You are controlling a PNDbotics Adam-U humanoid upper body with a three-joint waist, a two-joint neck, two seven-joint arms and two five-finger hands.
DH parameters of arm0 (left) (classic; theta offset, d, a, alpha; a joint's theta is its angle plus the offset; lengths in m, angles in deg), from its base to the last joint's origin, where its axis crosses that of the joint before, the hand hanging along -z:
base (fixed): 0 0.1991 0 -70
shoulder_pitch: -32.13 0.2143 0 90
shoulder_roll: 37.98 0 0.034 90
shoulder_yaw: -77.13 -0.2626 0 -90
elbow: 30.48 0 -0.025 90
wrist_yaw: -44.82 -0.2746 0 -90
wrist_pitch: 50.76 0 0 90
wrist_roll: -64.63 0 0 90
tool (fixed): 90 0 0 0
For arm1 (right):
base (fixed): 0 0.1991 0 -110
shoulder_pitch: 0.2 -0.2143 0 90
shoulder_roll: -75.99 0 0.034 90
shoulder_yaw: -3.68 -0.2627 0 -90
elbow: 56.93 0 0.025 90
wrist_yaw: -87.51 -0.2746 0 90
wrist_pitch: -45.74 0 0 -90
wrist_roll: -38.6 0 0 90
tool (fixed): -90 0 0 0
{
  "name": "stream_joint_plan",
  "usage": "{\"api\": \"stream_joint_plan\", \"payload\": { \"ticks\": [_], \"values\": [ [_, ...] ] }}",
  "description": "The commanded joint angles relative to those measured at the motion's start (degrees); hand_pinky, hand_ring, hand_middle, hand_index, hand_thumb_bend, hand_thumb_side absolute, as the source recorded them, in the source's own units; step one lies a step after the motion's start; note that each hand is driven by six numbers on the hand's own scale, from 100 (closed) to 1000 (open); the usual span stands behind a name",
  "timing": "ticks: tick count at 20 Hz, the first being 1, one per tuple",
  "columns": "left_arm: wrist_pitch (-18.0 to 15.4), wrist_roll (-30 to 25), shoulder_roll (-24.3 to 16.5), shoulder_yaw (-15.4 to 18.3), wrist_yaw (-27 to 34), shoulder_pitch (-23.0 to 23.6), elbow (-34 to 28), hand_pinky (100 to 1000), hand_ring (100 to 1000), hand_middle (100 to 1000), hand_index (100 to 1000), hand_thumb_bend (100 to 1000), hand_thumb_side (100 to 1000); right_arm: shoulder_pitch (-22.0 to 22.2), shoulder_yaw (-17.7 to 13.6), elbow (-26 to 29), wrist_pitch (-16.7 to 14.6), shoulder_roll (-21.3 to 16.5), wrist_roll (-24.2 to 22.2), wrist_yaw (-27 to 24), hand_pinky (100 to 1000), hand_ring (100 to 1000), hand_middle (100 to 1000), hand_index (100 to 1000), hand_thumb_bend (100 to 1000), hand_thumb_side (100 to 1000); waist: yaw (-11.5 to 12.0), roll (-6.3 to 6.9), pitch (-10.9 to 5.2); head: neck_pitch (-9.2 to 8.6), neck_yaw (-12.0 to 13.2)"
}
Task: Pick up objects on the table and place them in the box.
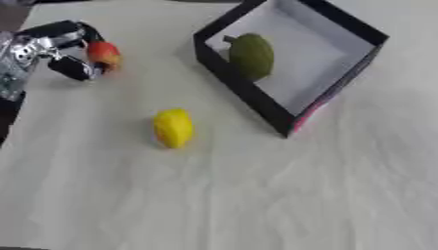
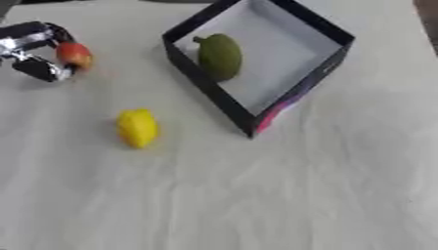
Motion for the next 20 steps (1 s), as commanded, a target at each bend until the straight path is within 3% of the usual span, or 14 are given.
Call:
{"api": "stream_joint_plan", "payload": {
  "ticks": [1,9,13,14,15,20],
  "values": [
    [1.29,0.25,-3.5,0.6,3.51,-2.72,-5.77,803,775,724,695,100,155,-0.14,-0.93,1.02,-0.29,-2.38,0.15,0.31,878,818,697,795,100,274,0.12,0.62,-1.53,0.08,-0.56],
    [3.91,1.85,-1.36,-0.59,11.1,-9.82,-15.4,797,765,715,682,100,131,-1.31,-2.01,1.02,-1.97,-5.29,-0.19,-1.02,878,822,705,798,100,213,-0.73,0.82,-2.92,0.33,-0.45],
    [3.86,3.45,2.03,-1.61,11.18,-13.37,-17.6,792,758,708,672,100,115,-2.75,-2.77,1.02,-2.99,-7.33,-0.18,-2.23,879,824,708,799,100,171,-1.74,1.02,-3.64,0.37,0.12],
    [3.9,3.88,2.95,-1.77,11.37,-13.97,-18.06,792,757,707,668,100,164,-3.11,-2.95,1.02,-3.23,-7.86,-0.26,-2.49,879,824,708,799,100,202,-2.02,1.04,-3.82,0.44,0.3],
    [4.04,4.35,3.82,-1.84,11.54,-14.38,-18.39,792,756,706,668,100,115,-3.4,-3.12,1.02,-3.39,-8.35,-0.36,-2.7,879,824,709,799,100,161,-2.24,1.06,-3.94,0.51,0.48],
    [4.64,6.55,10.01,-2.38,10.54,-15.74,-18.36,784,746,698,658,100,123,-4.53,-3.9,1.02,-3.33,-10.62,-0.8,-2.99,881,826,713,801,100,107,-4.06,0.48,-4.34,0.32,1.83]
  ]
}}
